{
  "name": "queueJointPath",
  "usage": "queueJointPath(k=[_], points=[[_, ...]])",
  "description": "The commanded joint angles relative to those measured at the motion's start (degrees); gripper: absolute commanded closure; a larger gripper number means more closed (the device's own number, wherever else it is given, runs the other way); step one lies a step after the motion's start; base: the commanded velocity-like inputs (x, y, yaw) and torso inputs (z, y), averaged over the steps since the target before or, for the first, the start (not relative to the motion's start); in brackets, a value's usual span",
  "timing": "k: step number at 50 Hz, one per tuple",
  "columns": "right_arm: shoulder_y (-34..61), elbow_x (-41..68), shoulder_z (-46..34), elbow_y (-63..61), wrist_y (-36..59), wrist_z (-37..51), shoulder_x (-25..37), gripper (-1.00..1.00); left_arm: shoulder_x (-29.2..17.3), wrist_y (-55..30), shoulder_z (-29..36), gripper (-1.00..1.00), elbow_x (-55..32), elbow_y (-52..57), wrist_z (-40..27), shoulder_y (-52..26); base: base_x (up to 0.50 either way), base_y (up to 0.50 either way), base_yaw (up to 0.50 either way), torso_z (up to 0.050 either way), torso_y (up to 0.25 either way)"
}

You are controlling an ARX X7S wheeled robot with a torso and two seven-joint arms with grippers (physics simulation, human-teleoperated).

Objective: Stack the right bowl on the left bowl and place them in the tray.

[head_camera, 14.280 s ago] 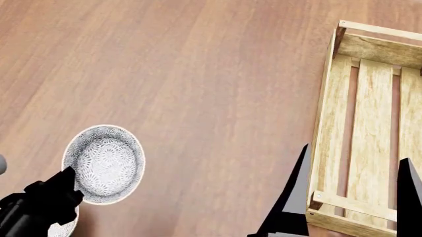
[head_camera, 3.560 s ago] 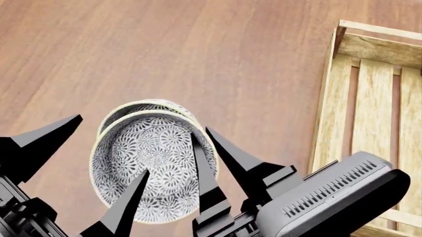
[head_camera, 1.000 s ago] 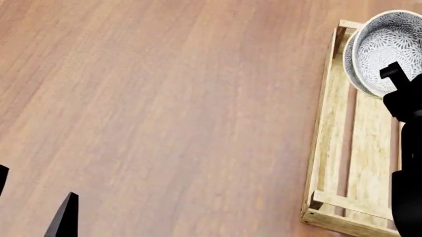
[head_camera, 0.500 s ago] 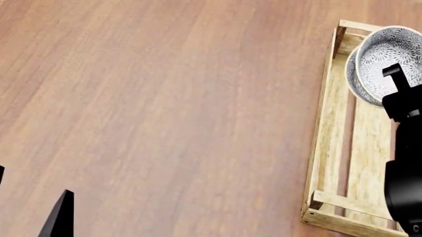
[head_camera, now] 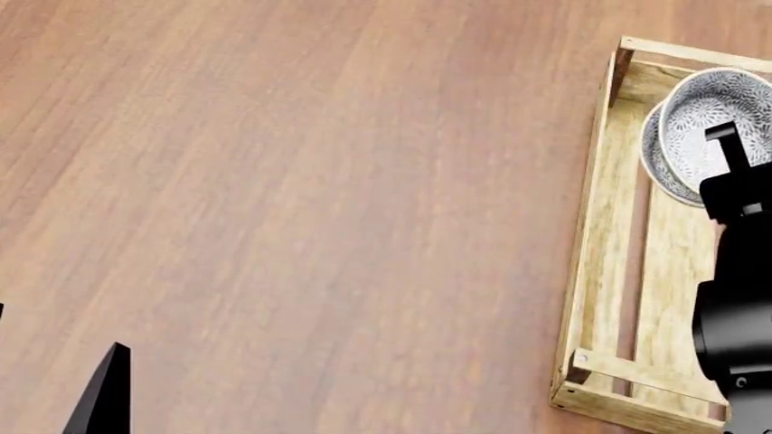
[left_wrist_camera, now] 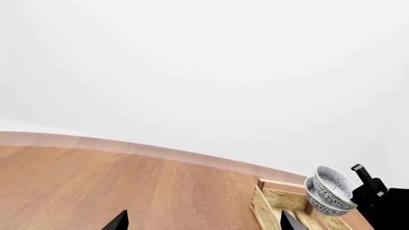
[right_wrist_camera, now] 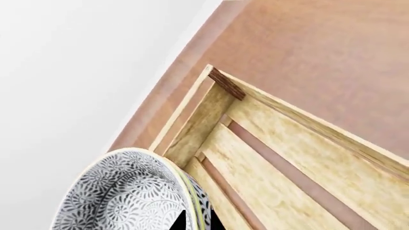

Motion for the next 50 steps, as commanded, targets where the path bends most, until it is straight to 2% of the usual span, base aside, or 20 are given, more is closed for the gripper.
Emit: queueJointPath(k=[1,24,36,50], points=[[2.9,-1.8,0.8,5.9,-2.0,-2.4,-2.0,1.0,0.0,0.5,-0.2,-1.0,-0.1,-0.8,0.2,0.1,0.0,0.0,0.0,0.0,0.0],[8.5,-2.7,1.4,17.8,-5.7,-5.6,-6.0,1.0,0.2,1.0,0.1,-1.0,-0.1,-1.6,0.5,0.3,0.0,0.0,0.0,0.0,0.001],[10.7,-4.2,1.4,20.9,-7.3,-3.0,-6.6,1.0,0.1,1.0,0.2,-1.0,-0.4,-1.5,0.6,0.0,0.0,0.0,0.0,0.0,0.001],[16.0,-5.8,0.7,29.8,-8.9,-4.9,-8.2,1.0,0.3,1.2,0.2,-1.0,-0.7,-2.4,1.0,-0.3,0.0,0.0,0.0,0.001,0.001]])
